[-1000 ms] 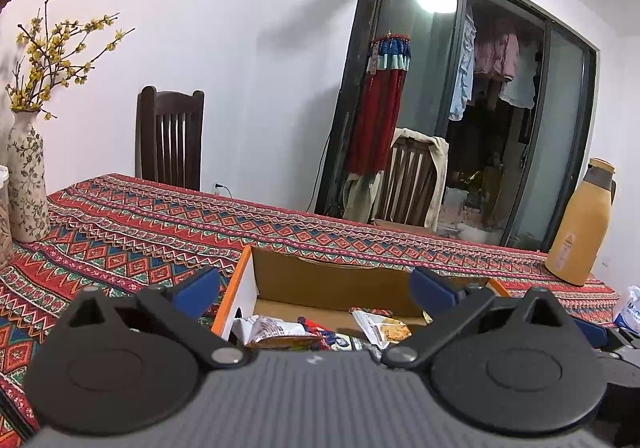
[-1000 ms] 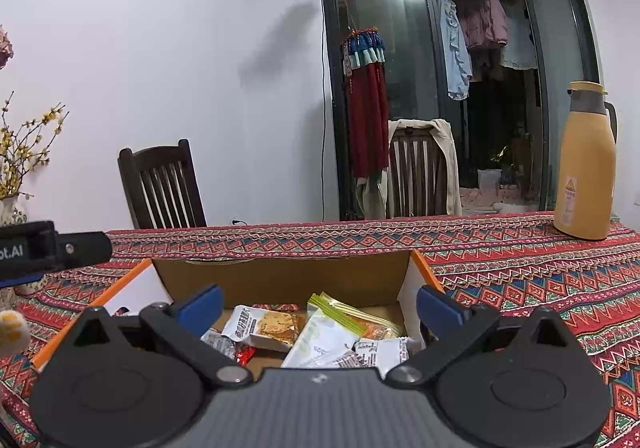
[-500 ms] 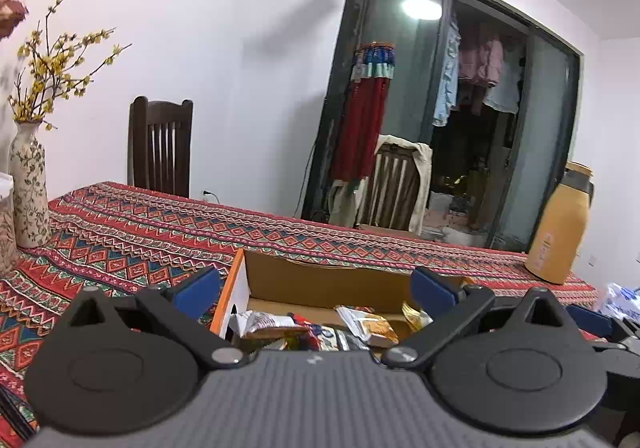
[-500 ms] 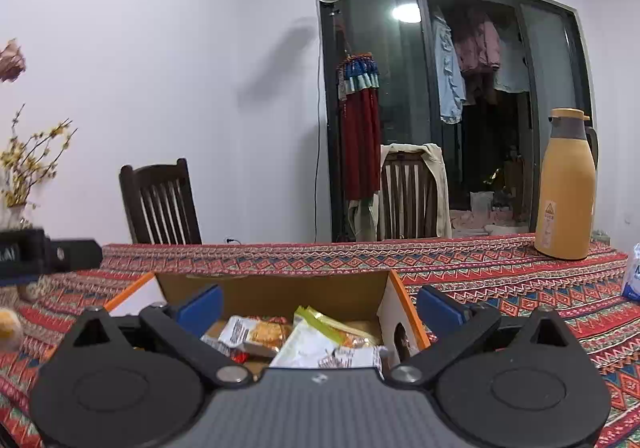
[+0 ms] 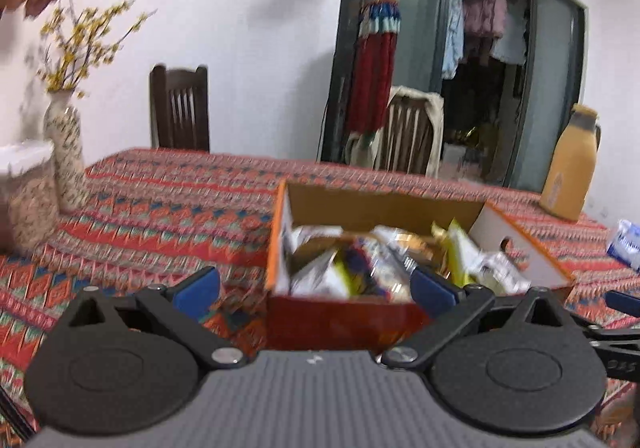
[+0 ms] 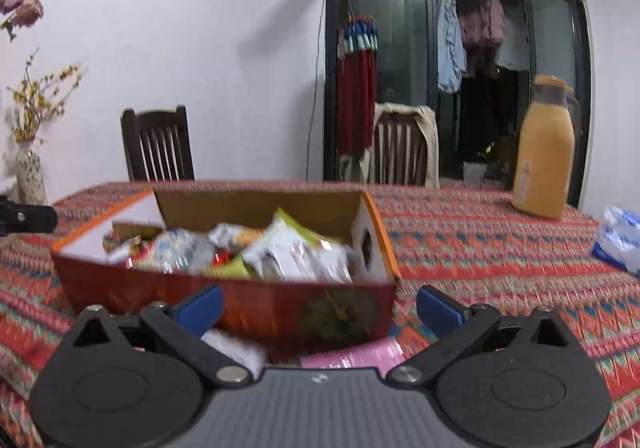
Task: Organize snacks
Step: 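Withdraw both open tools from the box toward the snack pile, then grasp a pink packet from the pile with the right tool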
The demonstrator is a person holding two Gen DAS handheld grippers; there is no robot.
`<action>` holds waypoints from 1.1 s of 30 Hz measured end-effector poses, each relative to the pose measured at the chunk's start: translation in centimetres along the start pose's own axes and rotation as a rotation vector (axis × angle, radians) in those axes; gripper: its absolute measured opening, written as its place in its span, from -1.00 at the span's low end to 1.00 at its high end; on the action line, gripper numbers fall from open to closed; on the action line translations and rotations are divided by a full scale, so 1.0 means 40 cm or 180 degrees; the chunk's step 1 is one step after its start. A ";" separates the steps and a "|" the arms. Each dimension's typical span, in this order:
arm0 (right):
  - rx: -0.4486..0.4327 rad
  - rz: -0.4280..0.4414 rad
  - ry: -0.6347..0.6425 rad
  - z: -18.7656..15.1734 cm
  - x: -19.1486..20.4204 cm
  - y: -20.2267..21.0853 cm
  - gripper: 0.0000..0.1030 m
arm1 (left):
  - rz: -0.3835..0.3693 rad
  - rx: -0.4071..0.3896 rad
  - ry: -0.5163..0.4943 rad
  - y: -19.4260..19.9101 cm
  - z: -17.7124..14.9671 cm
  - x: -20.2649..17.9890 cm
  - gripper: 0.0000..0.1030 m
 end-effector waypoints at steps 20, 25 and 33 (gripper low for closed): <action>0.0172 -0.0023 -0.0219 -0.085 -0.049 0.009 1.00 | 0.0121 0.0024 0.0029 -0.036 -0.103 0.018 1.00; 0.0281 -0.0048 -0.0215 -0.083 -0.048 -0.002 1.00 | 0.0090 0.0077 0.0094 -0.043 -0.103 0.029 1.00; 0.0612 -0.0109 -0.0007 -0.068 -0.052 -0.042 0.99 | 0.0071 0.0132 0.0137 -0.048 -0.104 0.035 1.00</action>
Point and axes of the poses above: each gripper's, at about its wrist camera, not at the fingertips, and y roughly against the way its jaws point, x to its left, z to its top, the point moved 2 cm from there along -y, roughly the way its jaws point, and after that the axes turned 12 degrees about x, right-handed, at the moved point
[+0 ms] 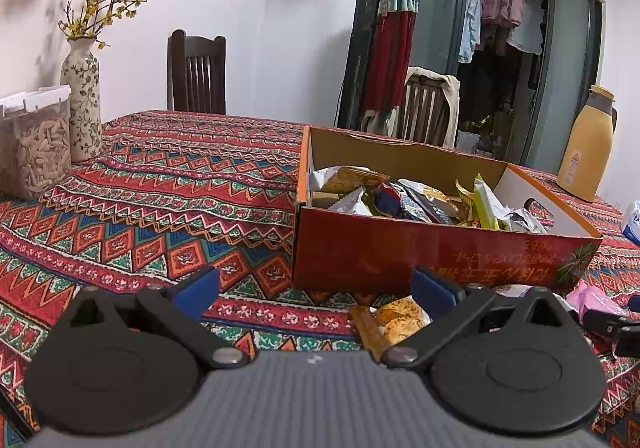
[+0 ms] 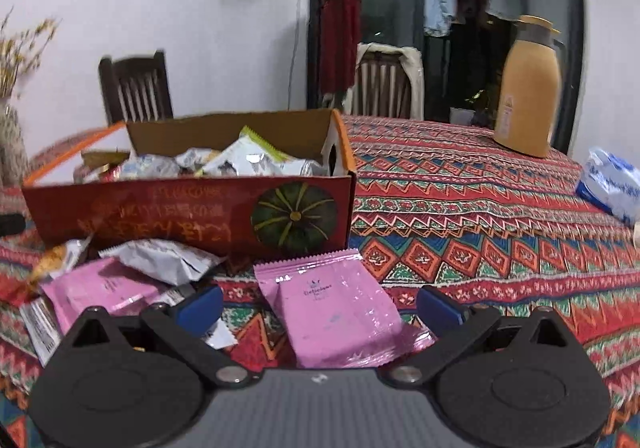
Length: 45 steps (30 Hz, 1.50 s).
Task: Organize snacks
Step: 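Grasp a pink packet from the pile with the right tool, then grasp a golden cookie packet with the left tool while the right tool holds the pink packet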
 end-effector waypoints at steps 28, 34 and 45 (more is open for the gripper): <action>-0.0885 0.0179 0.0001 0.003 0.061 0.076 0.18 | 0.0012 0.0074 0.0048 -0.010 0.003 0.003 1.00; -0.0924 0.0157 -0.0033 0.006 0.056 0.078 0.18 | 0.0025 0.0074 0.0041 -0.010 0.003 0.003 1.00; -0.0955 0.0197 -0.0080 -0.007 0.055 0.082 0.18 | 0.0184 0.0208 0.0021 -0.021 0.013 -0.008 1.00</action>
Point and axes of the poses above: each gripper's, at about its wrist camera, not at the fingertips, and y roughly against the way its jaws point, x to its left, z to its top, the point moved 2 cm from there along -y, roughly the way its jaws point, and after that the axes turned 12 degrees about x, right-handed, at the moved point
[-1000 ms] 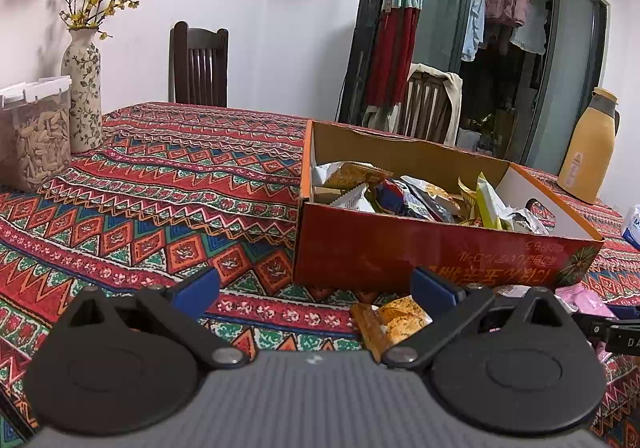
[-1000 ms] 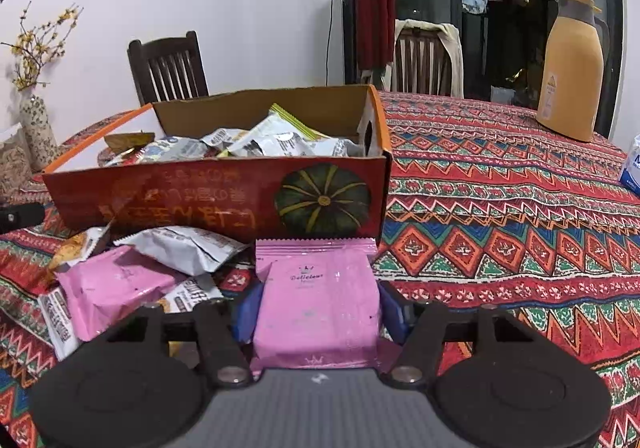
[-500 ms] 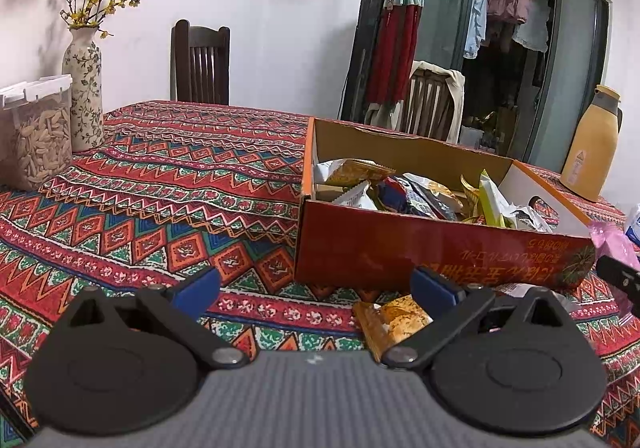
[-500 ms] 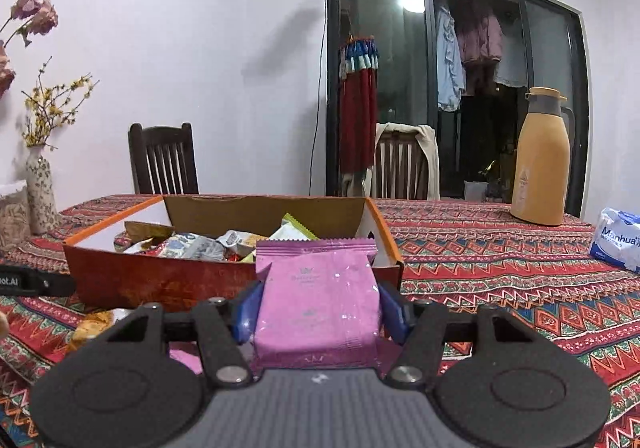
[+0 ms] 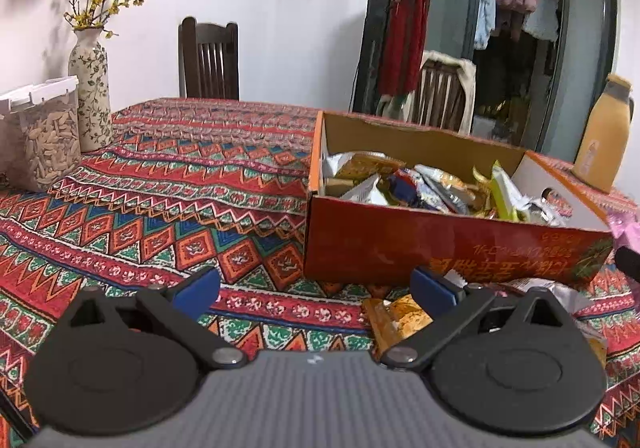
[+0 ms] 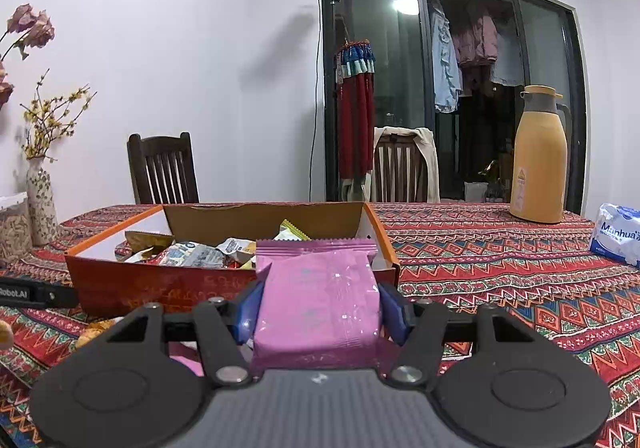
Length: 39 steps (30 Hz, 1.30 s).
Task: Organize snacks
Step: 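Grasp a golden cookie packet with the left tool while the right tool holds the pink packet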
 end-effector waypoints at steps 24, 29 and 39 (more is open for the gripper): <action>-0.0061 0.0328 -0.0197 0.001 -0.032 0.002 0.18 | 0.0228 0.0905 0.0067 -0.108 0.019 -0.162 1.00; -0.0060 0.0351 -0.0220 0.000 -0.034 0.002 0.18 | 0.0243 0.0853 -0.0057 -0.100 0.014 -0.167 0.72; -0.0057 0.0370 -0.0237 0.000 -0.039 0.004 0.18 | 0.0106 0.0754 -0.0116 -0.057 0.004 -0.108 -0.03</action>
Point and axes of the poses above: each gripper's, at about its wrist camera, not at the fingertips, and y roughly against the way its jaws point, x to its left, z to its top, the point moved 2 cm from there along -y, roughly the way its jaws point, and after that the axes turned 12 degrees about x, right-handed, at the moved point
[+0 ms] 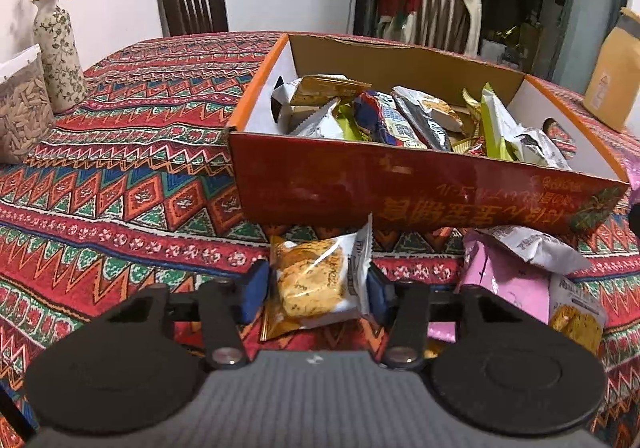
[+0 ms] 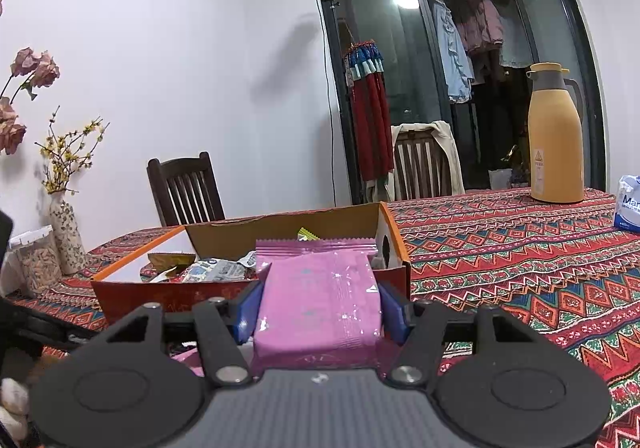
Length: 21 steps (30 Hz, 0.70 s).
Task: Organize snacks
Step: 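Grasp a golden cookie packet with the left tool while the right tool holds the pink packet, then carry both packets over the box and open both tools to drop them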
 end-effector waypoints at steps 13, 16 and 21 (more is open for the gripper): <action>0.0001 0.0008 0.0004 0.001 0.001 0.001 0.18 | -0.0048 -0.0285 -0.0068 0.032 -0.038 0.036 -0.10; -0.0020 0.0008 0.0038 0.000 0.006 0.003 0.18 | -0.0081 -0.0364 -0.0085 0.046 -0.042 0.041 -0.10; -0.0009 -0.0090 0.0182 -0.001 0.030 0.001 0.18 | -0.0151 -0.0625 -0.0172 0.105 -0.036 0.029 -0.10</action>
Point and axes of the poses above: each gripper's, at about its wrist camera, not at the fingertips, and y roughly against the way its jaws point, x to its left, z to its top, the point moved 2 cm from there along -y, roughly the way its jaws point, and after that the axes turned 12 degrees about x, right-handed, at the moved point
